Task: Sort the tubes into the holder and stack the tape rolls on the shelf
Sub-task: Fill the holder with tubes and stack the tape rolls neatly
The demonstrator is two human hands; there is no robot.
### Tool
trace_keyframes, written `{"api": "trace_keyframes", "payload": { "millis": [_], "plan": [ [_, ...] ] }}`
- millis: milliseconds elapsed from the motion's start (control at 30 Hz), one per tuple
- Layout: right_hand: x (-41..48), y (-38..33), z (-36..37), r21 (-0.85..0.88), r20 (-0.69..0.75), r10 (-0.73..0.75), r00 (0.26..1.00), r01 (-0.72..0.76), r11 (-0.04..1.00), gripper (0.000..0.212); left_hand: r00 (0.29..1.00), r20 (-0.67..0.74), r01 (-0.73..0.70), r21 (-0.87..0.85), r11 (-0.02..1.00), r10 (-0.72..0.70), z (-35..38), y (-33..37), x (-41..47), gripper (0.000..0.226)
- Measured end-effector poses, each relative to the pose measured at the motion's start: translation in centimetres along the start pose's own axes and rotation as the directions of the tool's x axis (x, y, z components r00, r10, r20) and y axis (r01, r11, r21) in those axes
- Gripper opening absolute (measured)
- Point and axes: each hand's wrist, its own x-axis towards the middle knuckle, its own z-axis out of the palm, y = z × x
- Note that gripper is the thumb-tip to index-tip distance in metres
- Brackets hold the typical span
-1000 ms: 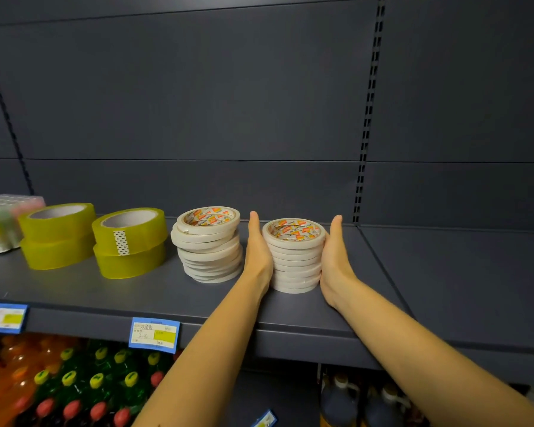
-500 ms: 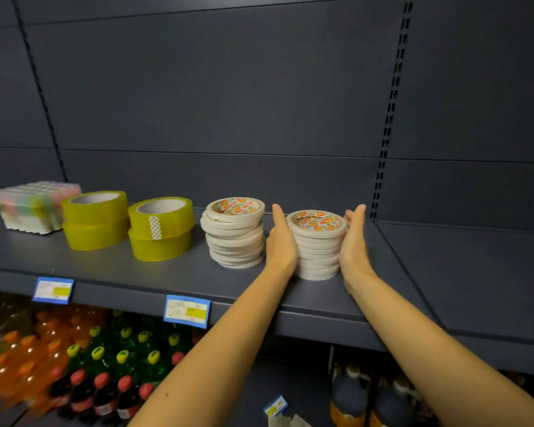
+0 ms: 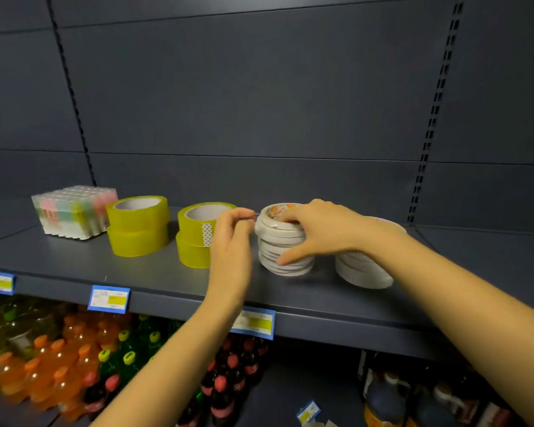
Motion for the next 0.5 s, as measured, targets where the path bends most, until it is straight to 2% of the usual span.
{"api": "trace_keyframes", "payload": {
  "millis": [67,133,300,500],
  "plan": [
    [1.8,-0.9,0.0,-0.216,0.059,0.044,0.997,-0.03,0.976,0.044,0.991,0.022,0.127,0.063,0.99,-0.129,-0.4,-1.4,1.9,0.017],
    [3.1,-1.2,-0.2,-0.276,0.114,0.084,0.99,-0.05,0.96,0.048,0.969,0.078,0.227,0.113,0.967,-0.236,-0.3,-3.0,3.5,0.027],
    [4.4,-0.9,-0.8,-0.176,0.245,0.065,0.967,-0.021,0.984,0.049,0.857,0.249,0.483,-0.079,0.872,-0.451,0.8,-4.4,6.1,0.047],
    [5.0,-0.2,-0.8,-0.078,0.282,0.095,0.955,-0.076,0.994,0.05,0.737,0.449,0.631,-0.187,0.753,-0.506,1.9,-6.1,8.1,0.075]
  ]
}}
